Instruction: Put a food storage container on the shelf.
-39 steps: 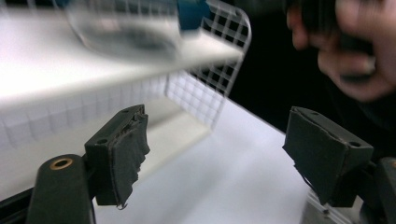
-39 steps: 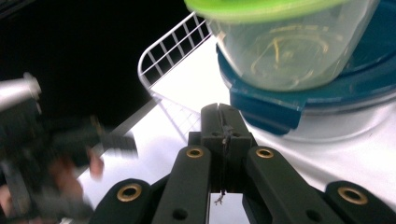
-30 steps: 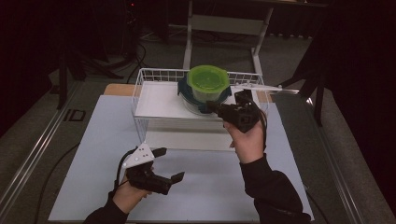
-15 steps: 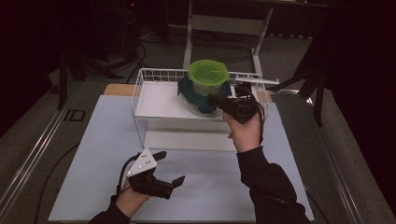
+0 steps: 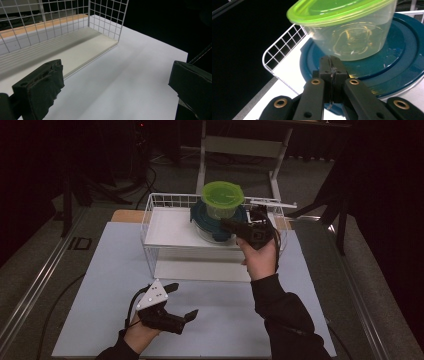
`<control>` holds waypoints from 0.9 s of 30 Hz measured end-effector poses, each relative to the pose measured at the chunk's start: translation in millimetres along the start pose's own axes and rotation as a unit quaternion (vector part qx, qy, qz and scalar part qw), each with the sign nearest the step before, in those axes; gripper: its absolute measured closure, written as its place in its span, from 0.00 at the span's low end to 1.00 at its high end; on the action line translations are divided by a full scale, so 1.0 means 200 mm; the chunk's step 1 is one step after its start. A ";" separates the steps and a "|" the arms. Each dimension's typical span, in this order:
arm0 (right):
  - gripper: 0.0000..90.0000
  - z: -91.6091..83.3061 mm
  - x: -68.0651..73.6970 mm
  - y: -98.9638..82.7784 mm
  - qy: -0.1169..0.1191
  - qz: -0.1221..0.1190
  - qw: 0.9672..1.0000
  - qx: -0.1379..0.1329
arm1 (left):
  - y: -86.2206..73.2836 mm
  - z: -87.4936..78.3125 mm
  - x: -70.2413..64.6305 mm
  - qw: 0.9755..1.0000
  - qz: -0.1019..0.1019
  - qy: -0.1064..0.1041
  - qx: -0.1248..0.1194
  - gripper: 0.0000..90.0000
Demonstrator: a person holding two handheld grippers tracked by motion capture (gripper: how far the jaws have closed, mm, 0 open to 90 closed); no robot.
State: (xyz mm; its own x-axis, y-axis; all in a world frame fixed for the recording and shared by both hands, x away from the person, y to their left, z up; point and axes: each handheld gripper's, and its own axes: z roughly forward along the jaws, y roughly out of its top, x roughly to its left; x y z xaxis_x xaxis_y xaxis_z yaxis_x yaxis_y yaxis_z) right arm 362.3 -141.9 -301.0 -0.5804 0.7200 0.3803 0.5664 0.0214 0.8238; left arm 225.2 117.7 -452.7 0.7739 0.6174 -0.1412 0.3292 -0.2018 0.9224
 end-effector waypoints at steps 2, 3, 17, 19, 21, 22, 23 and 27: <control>0.97 -0.02 0.01 -0.01 0.005 -0.002 1.000 0.000 | 0.00 0.00 0.00 1.000 0.001 -0.003 -0.002 0.00; 0.95 -0.03 0.02 -0.02 0.006 -0.005 1.000 0.000 | 0.00 0.00 0.00 1.000 0.002 -0.005 -0.001 0.00; 0.26 -0.19 0.12 -0.20 0.044 -0.100 0.993 -0.040 | 0.07 -0.04 -0.03 0.999 0.028 -0.014 -0.023 0.00; 0.16 -0.21 0.11 -0.28 0.061 -0.122 0.990 -0.043 | 0.10 -0.05 -0.05 0.999 0.038 -0.020 -0.031 0.00; 0.15 -0.21 0.11 -0.32 0.055 -0.130 0.989 -0.040 | 0.10 -0.06 -0.05 0.999 0.038 -0.020 -0.031 0.00; 0.15 -0.21 0.11 -0.36 0.060 -0.135 0.988 -0.038 | 0.11 -0.07 -0.05 0.998 0.037 -0.025 -0.037 0.00; 0.15 -0.21 0.10 -0.38 0.059 -0.138 0.988 -0.039 | 0.11 -0.07 -0.05 0.998 0.037 -0.025 -0.037 0.00; 0.15 -0.21 0.08 -0.46 0.064 -0.136 0.988 -0.042 | 0.11 -0.08 -0.06 0.998 0.033 -0.032 -0.041 0.00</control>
State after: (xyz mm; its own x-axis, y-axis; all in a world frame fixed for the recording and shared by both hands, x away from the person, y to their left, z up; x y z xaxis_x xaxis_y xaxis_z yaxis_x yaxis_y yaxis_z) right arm 275.6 -161.7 -353.6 -0.7767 0.6017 0.1864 0.3325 0.1404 0.9326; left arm 214.3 117.5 -424.0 0.8265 0.5540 -0.1000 0.2333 -0.1754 0.9564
